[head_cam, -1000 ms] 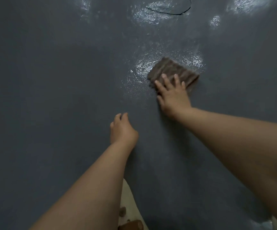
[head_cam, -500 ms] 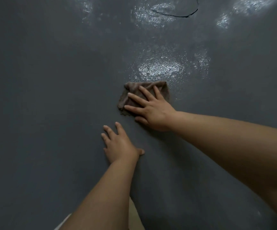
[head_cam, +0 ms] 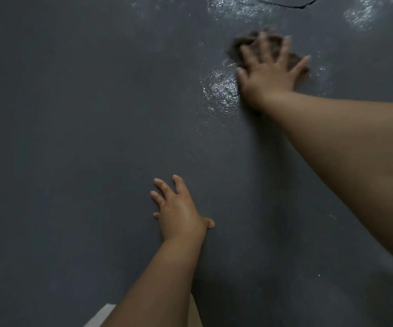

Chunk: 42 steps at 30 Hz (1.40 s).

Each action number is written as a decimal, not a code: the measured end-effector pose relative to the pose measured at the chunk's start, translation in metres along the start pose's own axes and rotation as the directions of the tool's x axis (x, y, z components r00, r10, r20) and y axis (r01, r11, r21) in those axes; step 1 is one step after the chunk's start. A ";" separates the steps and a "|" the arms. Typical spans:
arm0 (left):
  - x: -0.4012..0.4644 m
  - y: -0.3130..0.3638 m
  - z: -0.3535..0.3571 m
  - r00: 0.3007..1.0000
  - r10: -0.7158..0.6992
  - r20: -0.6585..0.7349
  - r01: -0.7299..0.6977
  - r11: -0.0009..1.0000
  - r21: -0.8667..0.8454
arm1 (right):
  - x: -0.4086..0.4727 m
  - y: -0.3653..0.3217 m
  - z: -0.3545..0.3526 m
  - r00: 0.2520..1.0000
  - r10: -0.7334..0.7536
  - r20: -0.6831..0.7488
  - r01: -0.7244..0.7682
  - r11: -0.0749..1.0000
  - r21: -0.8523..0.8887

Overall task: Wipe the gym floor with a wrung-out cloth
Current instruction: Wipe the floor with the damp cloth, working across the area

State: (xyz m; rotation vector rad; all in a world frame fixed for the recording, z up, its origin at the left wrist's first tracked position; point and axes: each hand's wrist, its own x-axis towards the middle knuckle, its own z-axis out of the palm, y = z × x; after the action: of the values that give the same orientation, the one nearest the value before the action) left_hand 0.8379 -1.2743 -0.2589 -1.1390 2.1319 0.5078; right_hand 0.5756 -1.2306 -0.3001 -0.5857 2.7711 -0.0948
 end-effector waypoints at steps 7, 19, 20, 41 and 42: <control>-0.002 0.004 -0.002 1.000 -0.018 -0.004 0.018 1.000 -0.008 | -0.023 -0.001 0.009 1.000 0.027 -0.006 -0.026 0.998 0.061; -0.006 -0.019 -0.018 0.997 0.082 0.008 -0.079 0.981 -0.175 | -0.187 -0.008 0.053 0.830 -0.538 0.147 0.546 0.838 -0.011; -0.008 -0.018 -0.019 0.997 0.077 -0.013 -0.078 0.978 -0.195 | -0.205 -0.001 0.057 0.803 -0.575 0.154 0.583 0.812 -0.006; -0.095 0.062 0.066 0.967 0.240 -0.090 -0.245 0.968 -0.051 | -0.163 0.182 0.015 0.991 0.117 0.061 -0.122 0.990 0.074; -0.098 0.067 0.069 0.969 0.233 -0.081 -0.238 0.969 -0.067 | -0.169 0.179 0.015 0.994 0.098 0.058 -0.102 0.991 0.083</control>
State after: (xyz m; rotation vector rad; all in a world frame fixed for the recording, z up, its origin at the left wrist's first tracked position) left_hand 0.8466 -1.1395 -0.2366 -0.9615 2.3436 0.6697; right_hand 0.6586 -0.9988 -0.2891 -0.4207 2.7227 -0.1720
